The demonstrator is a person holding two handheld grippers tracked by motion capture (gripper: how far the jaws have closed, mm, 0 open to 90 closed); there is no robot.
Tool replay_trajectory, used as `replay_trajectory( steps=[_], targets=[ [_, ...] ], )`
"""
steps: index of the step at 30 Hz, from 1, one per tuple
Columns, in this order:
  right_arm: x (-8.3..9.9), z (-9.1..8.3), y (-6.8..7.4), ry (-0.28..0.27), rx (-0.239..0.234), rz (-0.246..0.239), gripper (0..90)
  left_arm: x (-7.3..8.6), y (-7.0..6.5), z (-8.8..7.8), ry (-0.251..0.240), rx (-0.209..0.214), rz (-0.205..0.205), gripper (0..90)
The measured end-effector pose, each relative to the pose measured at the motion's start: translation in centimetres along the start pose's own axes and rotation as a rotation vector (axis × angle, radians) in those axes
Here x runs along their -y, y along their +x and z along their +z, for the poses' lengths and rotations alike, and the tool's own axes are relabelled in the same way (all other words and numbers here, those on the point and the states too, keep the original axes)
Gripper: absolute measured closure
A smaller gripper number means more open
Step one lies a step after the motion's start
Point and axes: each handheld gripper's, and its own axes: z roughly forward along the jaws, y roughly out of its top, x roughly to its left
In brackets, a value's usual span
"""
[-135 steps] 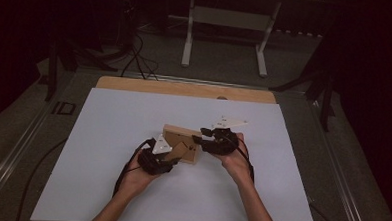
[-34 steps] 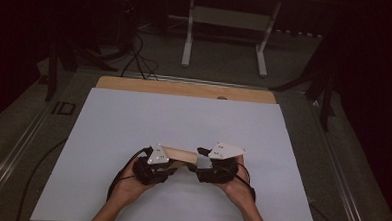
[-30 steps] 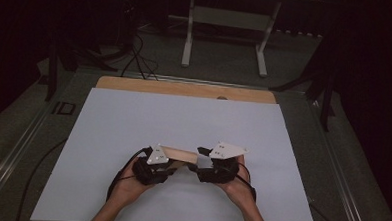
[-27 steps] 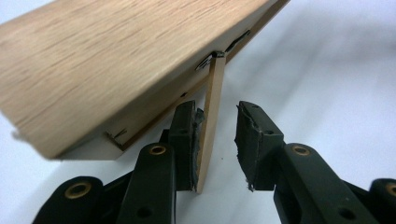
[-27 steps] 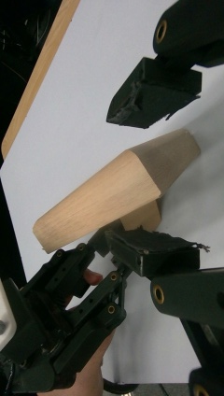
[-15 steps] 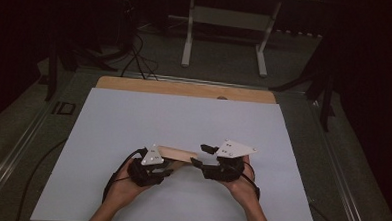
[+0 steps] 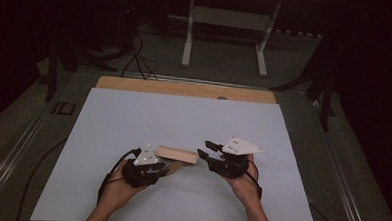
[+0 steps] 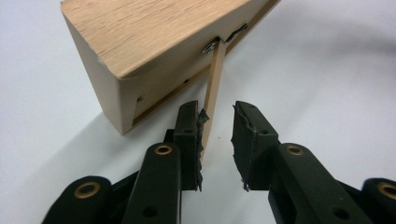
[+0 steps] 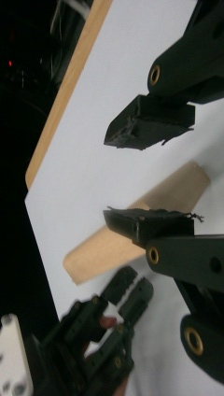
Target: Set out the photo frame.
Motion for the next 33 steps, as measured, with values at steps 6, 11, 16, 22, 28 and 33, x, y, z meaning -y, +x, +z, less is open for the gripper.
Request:
replay_trajectory(
  steps=[6, 11, 16, 22, 28, 33],
  targets=[
    [0.0, 0.0, -0.4, -0.02, 0.024, 0.017, 65.7, 0.1, 0.2, 0.0, 0.007, 0.001, -0.016, 72.7],
    [0.6, 0.8, -0.7, 0.007, 0.037, 0.026, 77.1, 0.0, 0.2, -0.2, -0.013, -0.011, -0.031, 72.0],
    [1.0, 1.8, -0.9, 0.033, 0.055, 0.031, 84.9, 0.0, -0.1, -0.1, -0.016, -0.02, -0.002, 76.7],
    [1.8, 2.9, -1.0, 0.067, 0.056, 0.038, 88.5, 0.0, -0.5, 0.5, -0.005, -0.045, 0.027, 86.0],
    [2.0, 3.4, -1.1, 0.071, 0.05, 0.052, 89.2, -0.1, -0.4, 0.9, -0.011, -0.052, 0.012, 89.5],
    [2.3, 3.7, -1.2, 0.079, 0.048, 0.072, 89.4, -0.2, -0.6, 1.0, -0.012, -0.057, 0.02, 89.7]
  ],
)
